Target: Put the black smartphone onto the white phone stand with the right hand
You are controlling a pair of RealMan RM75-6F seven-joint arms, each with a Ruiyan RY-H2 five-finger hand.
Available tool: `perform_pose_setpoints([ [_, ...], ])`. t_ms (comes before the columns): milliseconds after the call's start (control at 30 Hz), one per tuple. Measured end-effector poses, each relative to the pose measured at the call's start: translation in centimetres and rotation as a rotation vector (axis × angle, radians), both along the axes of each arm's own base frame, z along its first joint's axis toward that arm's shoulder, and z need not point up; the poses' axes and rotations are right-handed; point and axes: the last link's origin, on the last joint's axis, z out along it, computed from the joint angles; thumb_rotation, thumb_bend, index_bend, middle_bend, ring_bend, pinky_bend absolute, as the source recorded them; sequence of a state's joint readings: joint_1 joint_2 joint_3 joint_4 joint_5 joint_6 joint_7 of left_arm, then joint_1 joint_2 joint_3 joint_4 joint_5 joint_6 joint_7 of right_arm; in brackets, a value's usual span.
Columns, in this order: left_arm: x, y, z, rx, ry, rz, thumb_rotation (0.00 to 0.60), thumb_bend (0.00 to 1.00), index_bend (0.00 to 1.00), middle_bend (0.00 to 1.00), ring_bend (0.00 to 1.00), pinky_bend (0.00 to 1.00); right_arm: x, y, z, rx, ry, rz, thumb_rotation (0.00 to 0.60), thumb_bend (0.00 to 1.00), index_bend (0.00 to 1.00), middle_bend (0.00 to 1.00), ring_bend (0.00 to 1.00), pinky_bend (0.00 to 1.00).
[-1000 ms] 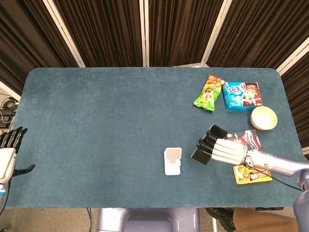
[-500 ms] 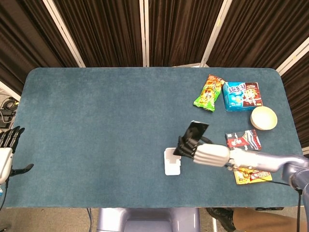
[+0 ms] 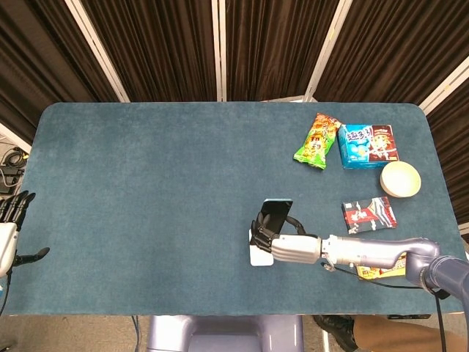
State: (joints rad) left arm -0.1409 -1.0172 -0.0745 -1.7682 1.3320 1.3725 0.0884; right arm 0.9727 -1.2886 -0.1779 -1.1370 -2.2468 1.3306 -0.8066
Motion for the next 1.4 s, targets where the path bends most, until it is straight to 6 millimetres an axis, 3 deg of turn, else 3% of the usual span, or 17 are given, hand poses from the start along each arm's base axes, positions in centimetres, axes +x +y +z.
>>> perform_pose_setpoints([
  [600,-0.1,0.1,0.0,-0.001,0.0,0.005,0.6,0.0,0.0,0.0,0.0,0.0,0.9,0.8,-2.9,-0.032,0.076,-0.052,0.6,0.46,0.64,0.6,0.49,0.38],
  [1400,0.0,0.0,-0.1,-0.01,-0.002,0.001,0.6,0.0,0.0,0.0,0.0,0.0,0.3,1.5,-3.3,-0.029,0.096,-0.053,0.6,0.45,0.64,0.57,0.47,0.38],
])
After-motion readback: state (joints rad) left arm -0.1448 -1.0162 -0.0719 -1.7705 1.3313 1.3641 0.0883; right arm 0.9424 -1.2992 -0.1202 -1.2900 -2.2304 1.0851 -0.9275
